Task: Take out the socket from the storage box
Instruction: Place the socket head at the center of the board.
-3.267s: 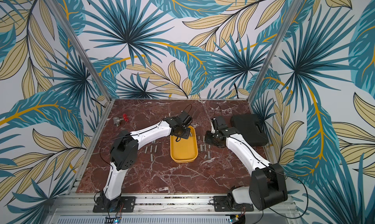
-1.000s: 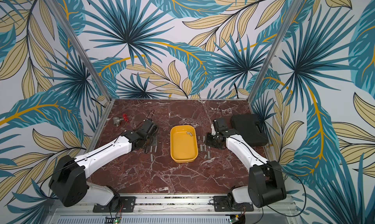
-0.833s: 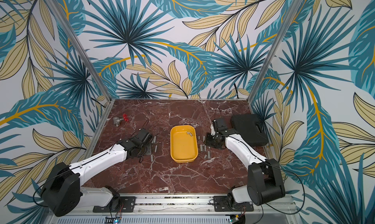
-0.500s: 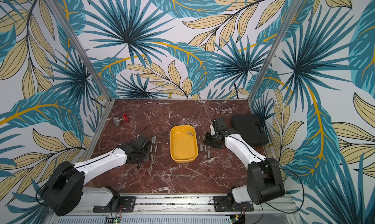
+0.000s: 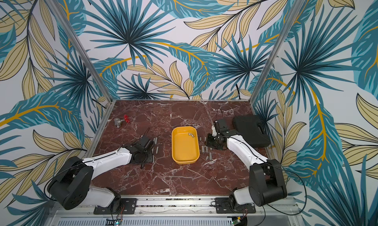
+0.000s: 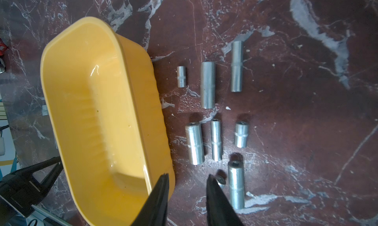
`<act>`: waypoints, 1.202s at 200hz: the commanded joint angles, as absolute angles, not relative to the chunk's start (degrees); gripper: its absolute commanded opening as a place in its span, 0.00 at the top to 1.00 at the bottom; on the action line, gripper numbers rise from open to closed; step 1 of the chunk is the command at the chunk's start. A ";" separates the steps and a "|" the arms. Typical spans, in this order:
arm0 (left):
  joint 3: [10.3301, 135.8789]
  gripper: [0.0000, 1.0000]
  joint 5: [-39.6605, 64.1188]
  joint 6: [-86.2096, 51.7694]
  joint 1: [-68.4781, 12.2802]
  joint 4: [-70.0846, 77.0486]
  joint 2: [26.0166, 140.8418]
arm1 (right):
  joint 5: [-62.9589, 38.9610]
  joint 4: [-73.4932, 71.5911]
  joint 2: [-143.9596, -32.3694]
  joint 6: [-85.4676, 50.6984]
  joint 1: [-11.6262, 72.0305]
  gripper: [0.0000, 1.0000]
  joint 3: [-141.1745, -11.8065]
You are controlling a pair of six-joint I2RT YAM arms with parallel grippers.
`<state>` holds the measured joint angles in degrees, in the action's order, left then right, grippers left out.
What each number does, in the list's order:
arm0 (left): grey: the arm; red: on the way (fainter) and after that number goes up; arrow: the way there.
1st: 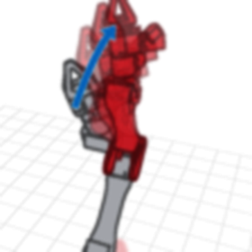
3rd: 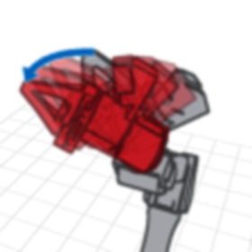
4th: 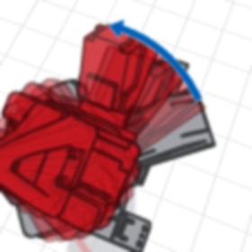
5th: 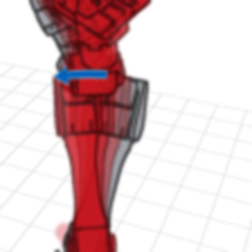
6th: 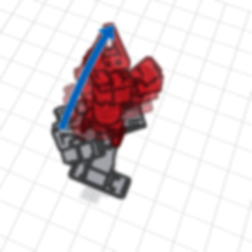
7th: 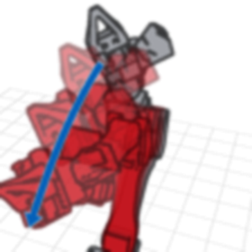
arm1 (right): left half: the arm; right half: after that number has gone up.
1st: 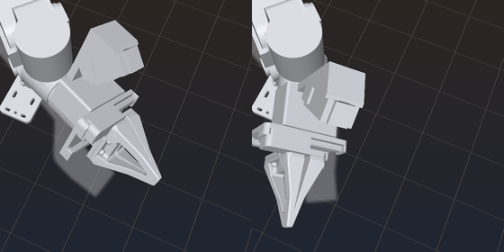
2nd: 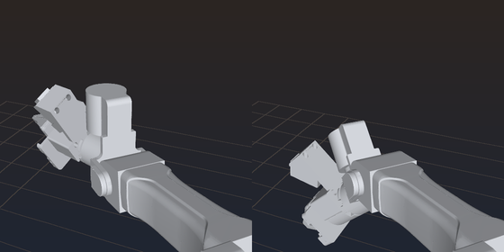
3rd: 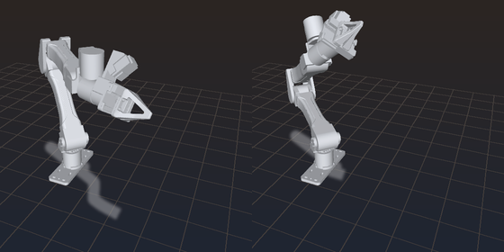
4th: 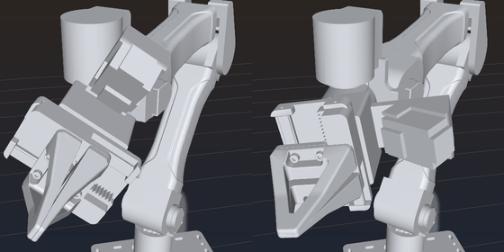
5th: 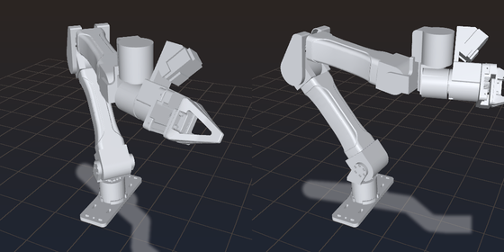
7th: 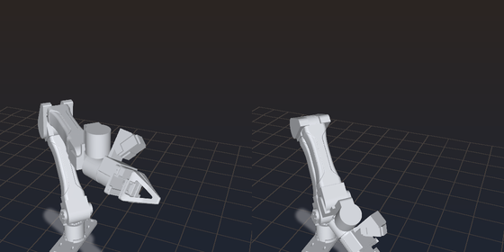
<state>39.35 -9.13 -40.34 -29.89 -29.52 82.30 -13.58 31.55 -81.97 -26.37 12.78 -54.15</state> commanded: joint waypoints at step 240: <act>41.11 0.64 -10.37 -39.09 -29.42 -34.04 74.82 | -11.95 34.82 -84.20 -23.21 14.98 0.66 -59.42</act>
